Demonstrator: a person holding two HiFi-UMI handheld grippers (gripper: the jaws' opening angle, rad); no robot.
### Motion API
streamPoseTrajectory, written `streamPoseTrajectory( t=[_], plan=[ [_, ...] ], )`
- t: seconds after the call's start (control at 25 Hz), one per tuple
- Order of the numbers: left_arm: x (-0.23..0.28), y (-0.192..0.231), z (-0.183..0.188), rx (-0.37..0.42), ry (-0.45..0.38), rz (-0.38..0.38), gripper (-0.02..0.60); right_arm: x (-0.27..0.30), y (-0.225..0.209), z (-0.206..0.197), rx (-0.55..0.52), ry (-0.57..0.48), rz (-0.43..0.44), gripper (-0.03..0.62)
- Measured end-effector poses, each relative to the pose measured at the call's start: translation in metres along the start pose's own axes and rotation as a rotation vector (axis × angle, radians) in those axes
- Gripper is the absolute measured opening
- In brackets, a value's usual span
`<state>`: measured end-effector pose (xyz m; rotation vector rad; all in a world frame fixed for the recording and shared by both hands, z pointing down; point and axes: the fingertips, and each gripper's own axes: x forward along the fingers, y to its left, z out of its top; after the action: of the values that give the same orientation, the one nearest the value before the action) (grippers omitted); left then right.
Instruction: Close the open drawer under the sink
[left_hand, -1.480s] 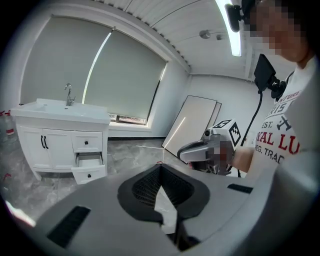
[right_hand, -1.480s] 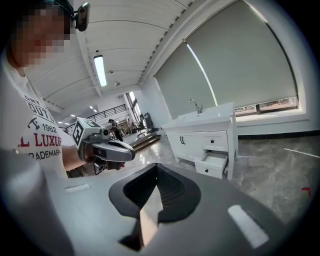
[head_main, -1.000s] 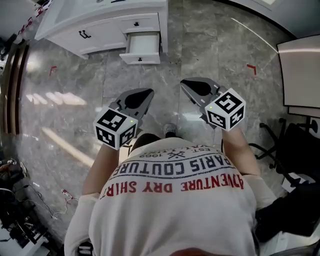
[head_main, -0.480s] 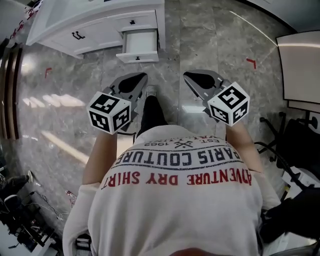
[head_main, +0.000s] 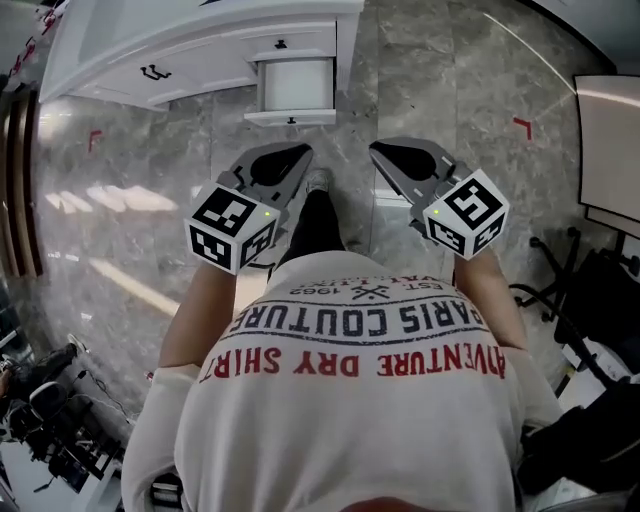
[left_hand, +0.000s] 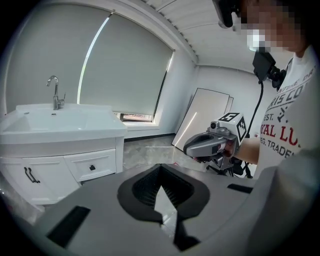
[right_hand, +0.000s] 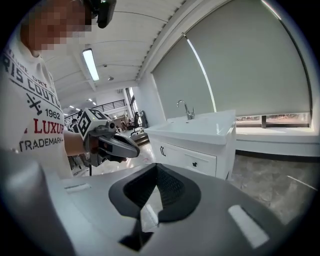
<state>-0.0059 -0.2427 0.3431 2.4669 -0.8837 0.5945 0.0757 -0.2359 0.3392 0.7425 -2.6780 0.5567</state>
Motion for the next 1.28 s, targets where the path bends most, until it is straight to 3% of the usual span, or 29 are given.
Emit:
streamPoseTrajectory(
  t=[0.4,0.88,1.04,1.28],
  plan=[
    [0.048,0.067,-0.032,-0.067,0.049,-0.024,0.002,0.052,-0.056,-0.023,0.105,-0.018,-0.011,0.002],
    [0.122,0.119,-0.123,-0.16,0.093,0.003,0.003,0.105,-0.116,-0.132,0.195,0.024,-0.048,0.002],
    [0.143,0.137,-0.168,-0.219,0.118,0.04,0.002,0.114,-0.129,-0.167,0.228,0.042,-0.06,0.002],
    [0.173,0.181,-0.206,-0.274,0.094,0.103,0.002,0.132,-0.141,-0.205,0.28,0.075,-0.073,0.002]
  ],
)
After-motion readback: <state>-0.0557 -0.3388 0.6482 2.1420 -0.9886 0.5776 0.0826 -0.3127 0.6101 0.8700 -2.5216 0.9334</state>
